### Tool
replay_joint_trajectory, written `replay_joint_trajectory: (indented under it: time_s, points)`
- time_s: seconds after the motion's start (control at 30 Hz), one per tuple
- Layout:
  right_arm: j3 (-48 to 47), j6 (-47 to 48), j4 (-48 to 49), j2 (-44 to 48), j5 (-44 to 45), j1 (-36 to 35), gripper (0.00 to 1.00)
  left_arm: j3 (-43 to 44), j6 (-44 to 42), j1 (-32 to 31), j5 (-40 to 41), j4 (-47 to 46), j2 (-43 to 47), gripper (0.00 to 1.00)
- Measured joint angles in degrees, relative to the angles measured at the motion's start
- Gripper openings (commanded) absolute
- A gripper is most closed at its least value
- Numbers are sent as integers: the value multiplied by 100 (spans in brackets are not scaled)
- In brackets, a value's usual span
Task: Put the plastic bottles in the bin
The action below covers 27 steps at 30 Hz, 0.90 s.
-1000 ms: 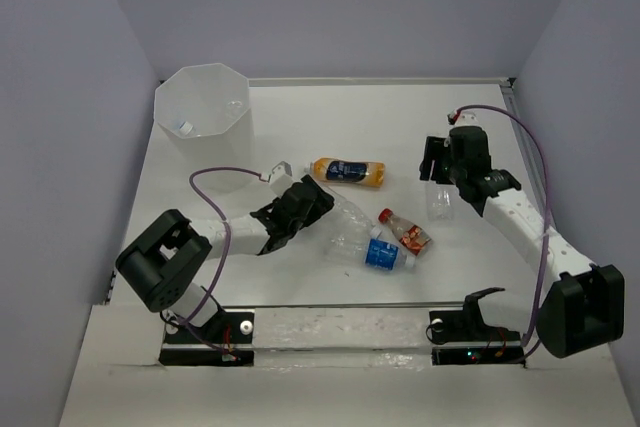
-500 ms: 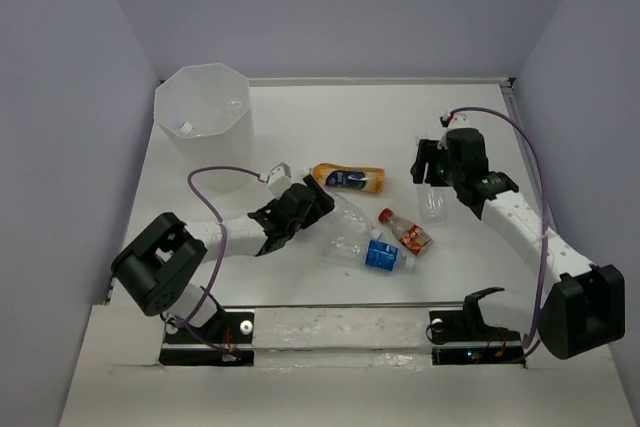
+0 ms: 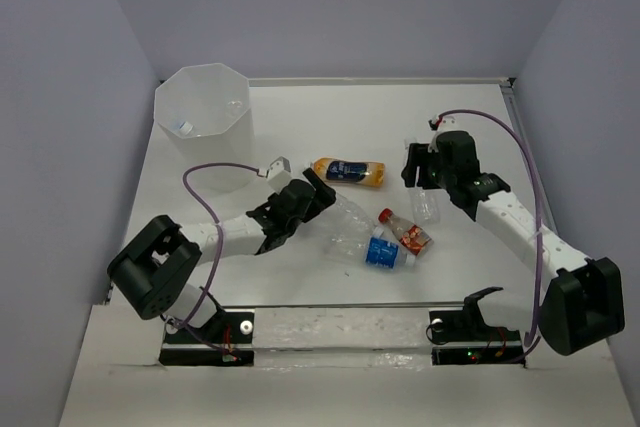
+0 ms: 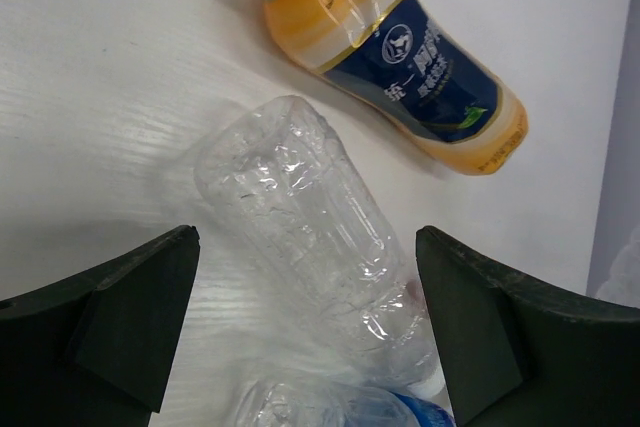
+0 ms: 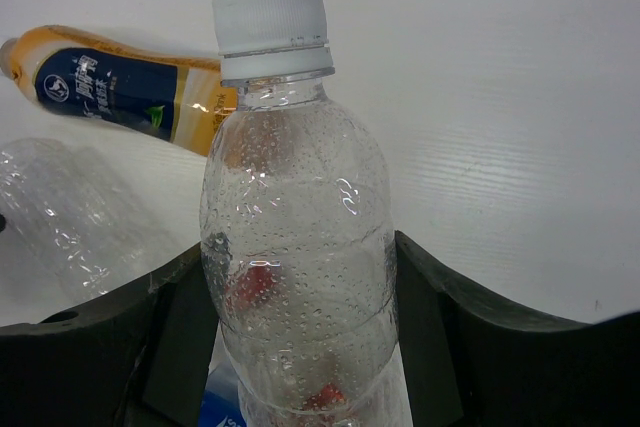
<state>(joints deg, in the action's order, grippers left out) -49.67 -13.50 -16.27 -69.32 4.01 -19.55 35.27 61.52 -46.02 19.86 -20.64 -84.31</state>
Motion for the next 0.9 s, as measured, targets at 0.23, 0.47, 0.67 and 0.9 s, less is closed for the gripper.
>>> replay_joint_trajectory:
  time_s: [0.23,0.47,0.67,0.9]
  points:
    - [2,2,28,-46,-2,-4,52,55,-55,0,94,-133,98,99]
    - [4,2,44,-44,-24,-39,52,623,-79,0,39,199,-590,99]
    - [68,2,55,-33,-116,-50,52,874,-83,0,33,387,-857,99]
    - [103,2,50,13,-199,-114,51,986,-90,0,114,426,-1088,92]
